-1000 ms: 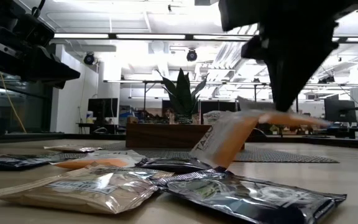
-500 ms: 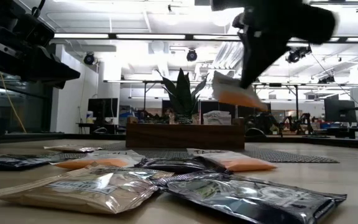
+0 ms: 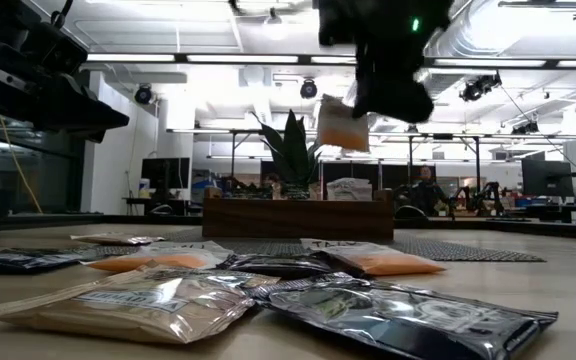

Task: Pick & Place Tea
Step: Put the white tea bag into the right section of the wooden organizer

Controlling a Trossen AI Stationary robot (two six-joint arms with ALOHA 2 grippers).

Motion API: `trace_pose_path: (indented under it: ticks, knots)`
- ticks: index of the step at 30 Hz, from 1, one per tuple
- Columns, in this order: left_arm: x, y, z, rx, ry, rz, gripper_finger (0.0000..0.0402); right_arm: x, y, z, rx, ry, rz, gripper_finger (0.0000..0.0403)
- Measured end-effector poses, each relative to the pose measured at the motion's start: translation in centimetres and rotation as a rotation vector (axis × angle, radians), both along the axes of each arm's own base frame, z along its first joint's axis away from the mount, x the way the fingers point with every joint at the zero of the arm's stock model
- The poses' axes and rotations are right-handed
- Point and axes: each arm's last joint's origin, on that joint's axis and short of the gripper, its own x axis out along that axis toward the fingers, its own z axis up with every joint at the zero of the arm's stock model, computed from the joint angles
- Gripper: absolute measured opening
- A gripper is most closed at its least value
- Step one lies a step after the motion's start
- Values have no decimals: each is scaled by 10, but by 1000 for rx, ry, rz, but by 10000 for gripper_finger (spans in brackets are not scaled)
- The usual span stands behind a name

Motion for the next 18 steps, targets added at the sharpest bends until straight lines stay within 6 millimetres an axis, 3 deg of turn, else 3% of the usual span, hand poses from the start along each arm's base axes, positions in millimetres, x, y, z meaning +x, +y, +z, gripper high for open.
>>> trace_pose_path:
  ticks: [6, 18]
  knots:
    - [0, 0, 0, 0, 0, 0, 1, -3, -30, -22, -56, 60, -60, 0]
    - [0, 0, 0, 0, -1, 0, 1, -5, -54, -60, -104, 120, -33, 0]
